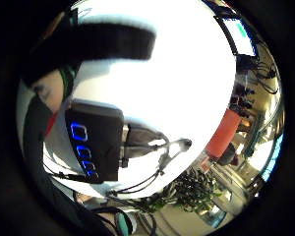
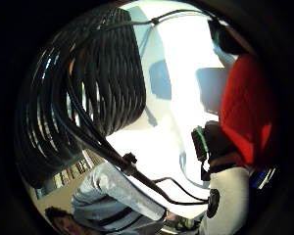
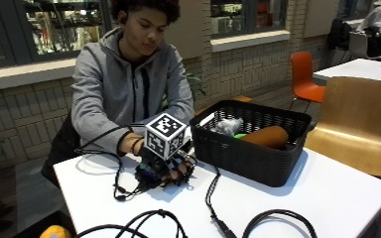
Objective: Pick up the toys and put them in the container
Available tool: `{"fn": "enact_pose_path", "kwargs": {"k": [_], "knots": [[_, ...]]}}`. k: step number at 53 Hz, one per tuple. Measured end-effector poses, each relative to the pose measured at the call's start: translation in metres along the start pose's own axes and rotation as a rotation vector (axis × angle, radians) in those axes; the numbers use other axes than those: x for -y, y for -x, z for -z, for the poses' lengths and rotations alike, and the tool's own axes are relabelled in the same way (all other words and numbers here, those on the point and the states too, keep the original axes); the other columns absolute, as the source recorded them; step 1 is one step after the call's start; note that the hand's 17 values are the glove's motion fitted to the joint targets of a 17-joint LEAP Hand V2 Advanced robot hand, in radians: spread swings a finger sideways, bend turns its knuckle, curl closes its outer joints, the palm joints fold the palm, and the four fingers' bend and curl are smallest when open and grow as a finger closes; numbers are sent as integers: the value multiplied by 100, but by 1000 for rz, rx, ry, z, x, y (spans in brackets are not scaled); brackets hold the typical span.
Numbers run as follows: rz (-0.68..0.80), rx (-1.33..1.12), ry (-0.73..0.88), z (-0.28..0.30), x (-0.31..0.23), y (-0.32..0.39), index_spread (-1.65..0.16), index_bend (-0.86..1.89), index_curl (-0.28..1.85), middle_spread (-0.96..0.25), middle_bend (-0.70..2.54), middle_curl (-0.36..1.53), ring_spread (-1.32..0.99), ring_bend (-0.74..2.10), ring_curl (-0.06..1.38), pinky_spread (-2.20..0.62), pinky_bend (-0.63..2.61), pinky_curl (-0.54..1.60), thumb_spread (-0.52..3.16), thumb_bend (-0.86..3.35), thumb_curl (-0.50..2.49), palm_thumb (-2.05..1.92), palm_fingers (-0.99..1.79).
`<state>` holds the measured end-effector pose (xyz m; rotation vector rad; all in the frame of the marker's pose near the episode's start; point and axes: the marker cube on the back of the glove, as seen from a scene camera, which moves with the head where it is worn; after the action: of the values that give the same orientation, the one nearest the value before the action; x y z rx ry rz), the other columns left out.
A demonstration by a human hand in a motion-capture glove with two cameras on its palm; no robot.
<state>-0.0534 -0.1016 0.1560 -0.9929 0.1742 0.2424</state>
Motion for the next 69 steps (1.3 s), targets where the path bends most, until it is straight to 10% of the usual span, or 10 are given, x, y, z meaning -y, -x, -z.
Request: {"fn": "enact_pose_path", "kwargs": {"k": [22, 34, 69], "knots": [[2, -67, -175, 12, 6, 9, -28, 32, 49, -16, 36, 47, -32, 84, 52, -35, 111, 38, 154, 28, 56, 73, 73], [10, 24, -313, 127, 13, 7, -29, 36, 59, -21, 41, 55, -37, 88, 57, -36, 113, 43, 141, 25, 67, 76, 69], [263, -283, -308, 170, 44, 229, -32, 40, 88, -28, 48, 81, -41, 98, 68, -37, 122, 50, 117, 17, 89, 79, 57]]}}
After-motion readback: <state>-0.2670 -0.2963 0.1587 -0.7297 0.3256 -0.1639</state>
